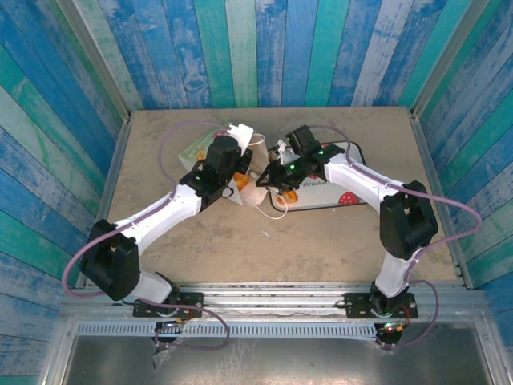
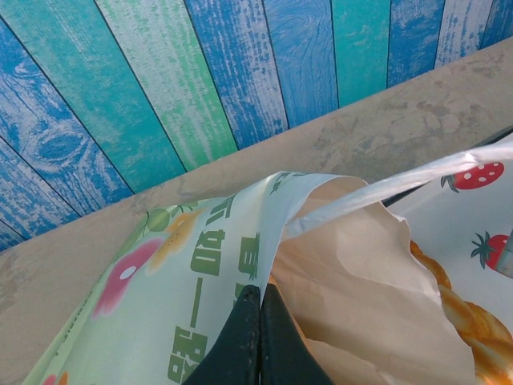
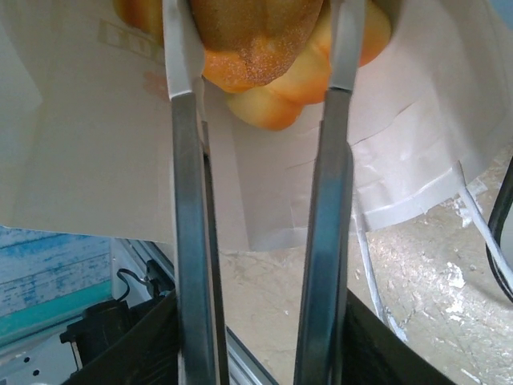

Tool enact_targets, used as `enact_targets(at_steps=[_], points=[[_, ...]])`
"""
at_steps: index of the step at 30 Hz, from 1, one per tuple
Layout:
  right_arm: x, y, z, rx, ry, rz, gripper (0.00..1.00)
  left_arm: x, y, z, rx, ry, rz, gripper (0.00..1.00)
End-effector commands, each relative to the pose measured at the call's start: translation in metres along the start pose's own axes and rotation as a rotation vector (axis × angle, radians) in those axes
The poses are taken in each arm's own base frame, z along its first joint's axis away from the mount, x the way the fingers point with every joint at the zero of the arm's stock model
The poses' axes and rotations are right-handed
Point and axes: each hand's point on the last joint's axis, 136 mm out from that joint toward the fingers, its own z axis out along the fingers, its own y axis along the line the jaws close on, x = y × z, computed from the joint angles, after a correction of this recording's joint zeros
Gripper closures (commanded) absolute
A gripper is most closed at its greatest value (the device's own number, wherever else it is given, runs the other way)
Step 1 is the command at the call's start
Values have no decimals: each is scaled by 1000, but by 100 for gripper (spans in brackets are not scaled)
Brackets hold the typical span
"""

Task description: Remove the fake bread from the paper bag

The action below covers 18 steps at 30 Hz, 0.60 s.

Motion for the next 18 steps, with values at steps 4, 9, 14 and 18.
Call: enact_targets(at_steps=[4,9,14,18], points=[[2,9,-6,-8,1,-66,68,-19,5,5,-35,-57,-69,100],[5,15,-13,-16,-7,-96,76,-15,9,9,-75,-38,-70,100],[9,19,-19,-20,-12,-113,82,-12,12,11,-95,-31,-84,100],[13,19,-25,-3,-13,-127,83,-13,14,13,-107,-31,-94,100]])
